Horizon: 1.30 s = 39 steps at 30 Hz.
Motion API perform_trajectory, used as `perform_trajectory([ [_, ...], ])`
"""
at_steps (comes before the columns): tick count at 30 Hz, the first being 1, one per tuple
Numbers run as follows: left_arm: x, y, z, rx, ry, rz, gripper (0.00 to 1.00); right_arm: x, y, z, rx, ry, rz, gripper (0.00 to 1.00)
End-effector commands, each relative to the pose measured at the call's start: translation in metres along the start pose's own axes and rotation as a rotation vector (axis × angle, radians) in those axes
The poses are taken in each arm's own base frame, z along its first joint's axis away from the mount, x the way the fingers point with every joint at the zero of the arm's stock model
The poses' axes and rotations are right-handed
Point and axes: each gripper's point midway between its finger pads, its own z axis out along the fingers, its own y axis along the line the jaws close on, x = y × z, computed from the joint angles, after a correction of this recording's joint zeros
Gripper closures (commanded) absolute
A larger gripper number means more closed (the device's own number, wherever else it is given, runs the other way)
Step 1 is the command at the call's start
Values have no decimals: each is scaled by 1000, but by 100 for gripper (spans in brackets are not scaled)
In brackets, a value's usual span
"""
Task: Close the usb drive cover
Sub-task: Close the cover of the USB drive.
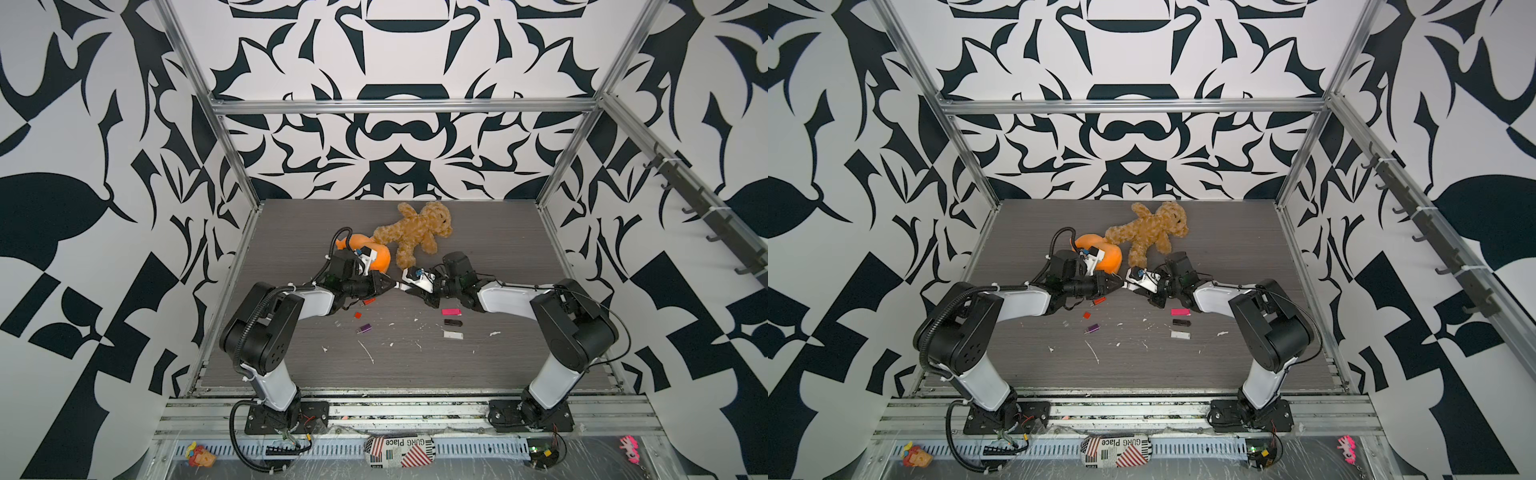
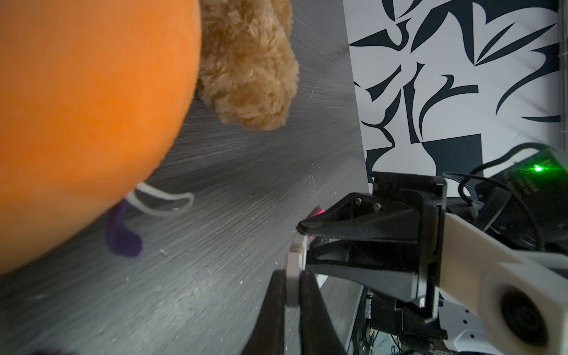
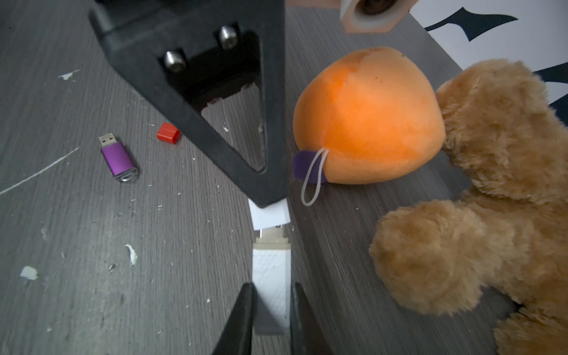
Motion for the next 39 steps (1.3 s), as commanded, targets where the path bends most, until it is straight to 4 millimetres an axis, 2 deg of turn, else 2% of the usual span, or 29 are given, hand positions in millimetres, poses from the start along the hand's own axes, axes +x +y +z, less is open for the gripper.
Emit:
perform_trajectory([
  [1,3,-2,-1,-9,9,13,90,-33,-1,-11,-5,-100,-42,92],
  [8,5,-6,1,20,32,18,90,-38,4,-11,-29,-140,-122,92],
  [18,14,-9,4,69,79,20,90,-63,1,-15,-53,-218,-257,92],
  [31,21,-10,13,69,92,25,91,-97,-3,-19,-66,-326,-237,95],
  [39,28,-9,19,73,113,17,91,-107,-4,-17,-54,-367,-246,95],
])
